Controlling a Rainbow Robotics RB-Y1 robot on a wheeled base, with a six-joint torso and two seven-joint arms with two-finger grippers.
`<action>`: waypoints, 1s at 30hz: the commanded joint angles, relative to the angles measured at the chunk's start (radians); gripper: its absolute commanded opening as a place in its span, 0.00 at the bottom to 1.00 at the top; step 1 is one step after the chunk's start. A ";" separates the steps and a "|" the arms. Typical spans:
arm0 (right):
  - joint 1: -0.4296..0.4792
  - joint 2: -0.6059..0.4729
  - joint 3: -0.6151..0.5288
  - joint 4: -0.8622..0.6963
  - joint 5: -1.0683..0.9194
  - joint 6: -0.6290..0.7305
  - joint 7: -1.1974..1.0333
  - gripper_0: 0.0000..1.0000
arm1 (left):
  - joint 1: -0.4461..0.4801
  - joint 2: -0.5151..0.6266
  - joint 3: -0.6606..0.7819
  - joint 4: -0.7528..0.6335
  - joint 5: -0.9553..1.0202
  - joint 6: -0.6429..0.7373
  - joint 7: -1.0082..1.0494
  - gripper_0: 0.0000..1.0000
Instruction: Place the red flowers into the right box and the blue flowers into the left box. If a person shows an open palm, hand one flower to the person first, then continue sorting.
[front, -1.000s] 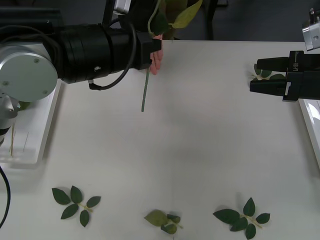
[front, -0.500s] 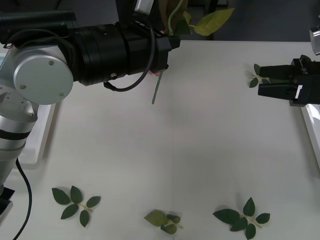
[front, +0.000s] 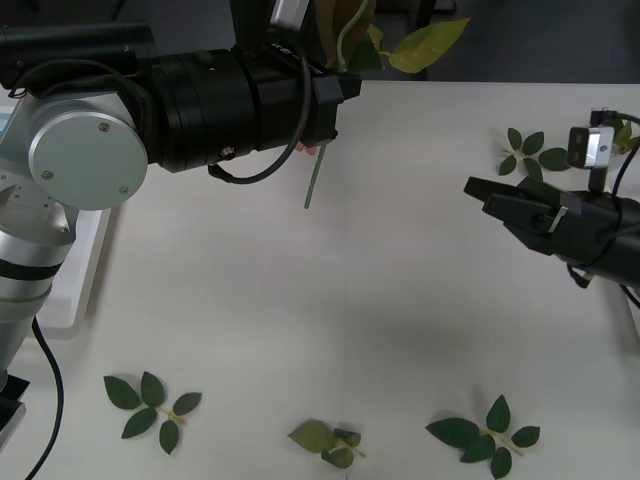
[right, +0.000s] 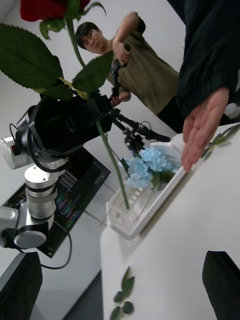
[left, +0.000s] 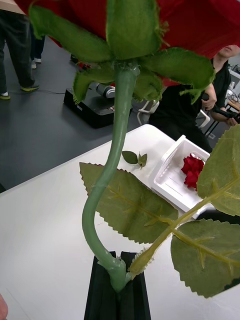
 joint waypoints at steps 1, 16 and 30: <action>-0.031 0.071 0.105 0.001 -0.065 -0.064 0.005 0.93 | 0.017 -0.018 -0.013 -0.014 -0.003 -0.016 0.059 0.00; -0.189 0.197 0.200 0.001 -0.074 -0.267 0.005 0.93 | 0.014 -0.064 -0.113 0.051 -0.040 -0.150 0.067 0.00; -0.231 0.208 0.200 0.001 0.023 -0.281 0.005 0.73 | -0.006 -0.090 -0.151 0.088 -0.067 -0.168 0.073 0.00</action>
